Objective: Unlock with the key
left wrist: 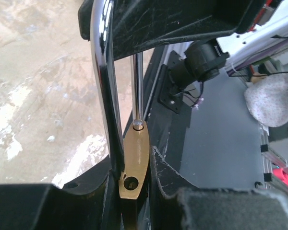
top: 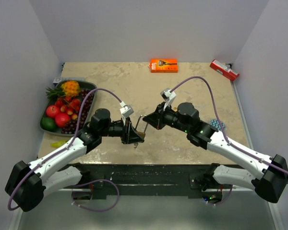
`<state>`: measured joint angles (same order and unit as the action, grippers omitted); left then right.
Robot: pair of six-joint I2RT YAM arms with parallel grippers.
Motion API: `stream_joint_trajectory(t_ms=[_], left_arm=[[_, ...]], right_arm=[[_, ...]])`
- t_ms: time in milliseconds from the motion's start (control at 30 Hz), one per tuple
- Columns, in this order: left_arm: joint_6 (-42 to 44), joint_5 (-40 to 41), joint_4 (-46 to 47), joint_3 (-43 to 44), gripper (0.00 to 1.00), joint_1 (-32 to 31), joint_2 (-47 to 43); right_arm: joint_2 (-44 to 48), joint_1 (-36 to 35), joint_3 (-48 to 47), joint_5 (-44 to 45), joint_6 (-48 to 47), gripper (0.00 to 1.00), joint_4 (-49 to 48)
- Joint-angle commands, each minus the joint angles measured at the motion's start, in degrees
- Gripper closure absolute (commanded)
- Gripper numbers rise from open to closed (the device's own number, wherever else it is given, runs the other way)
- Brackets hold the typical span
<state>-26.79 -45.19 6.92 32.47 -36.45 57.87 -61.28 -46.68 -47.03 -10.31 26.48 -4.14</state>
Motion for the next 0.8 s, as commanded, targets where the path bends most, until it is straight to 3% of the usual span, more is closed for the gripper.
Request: stream_joint_trajectory(t_ms=[0, 133, 267, 400, 467, 767], left_arm=[[4.55, 8.54, -2.35, 3.39, 1.00, 0.41, -2.23], [-0.01, 3.89, 5.28, 0.41, 1.00, 0.41, -2.41], [-6.07, -1.99, 19.14, -4.24, 1.00, 0.41, -3.28], [-8.37, -3.67, 23.40, -5.66, 0.99, 0.41, -4.69], [-8.89, -4.99, 25.15, -6.01, 0.95, 0.41, -4.87], [-10.13, -5.79, 27.80, -6.80, 0.53, 0.41, -5.92]], right_arm=[[-0.16, 1.24, -1.41, 12.59, 3.49, 1.00, 1.25], [1.24, 1.24, 0.00, 7.69, 3.32, 1.00, -4.54], [1.42, 1.76, 0.79, -0.32, 4.81, 1.00, -9.03], [1.16, 2.29, 0.97, -5.33, 6.82, 1.00, -11.15], [1.16, 2.55, 0.88, -7.44, 7.36, 1.00, -12.03], [1.07, 2.82, 1.32, -10.17, 8.59, 1.00, -13.35]])
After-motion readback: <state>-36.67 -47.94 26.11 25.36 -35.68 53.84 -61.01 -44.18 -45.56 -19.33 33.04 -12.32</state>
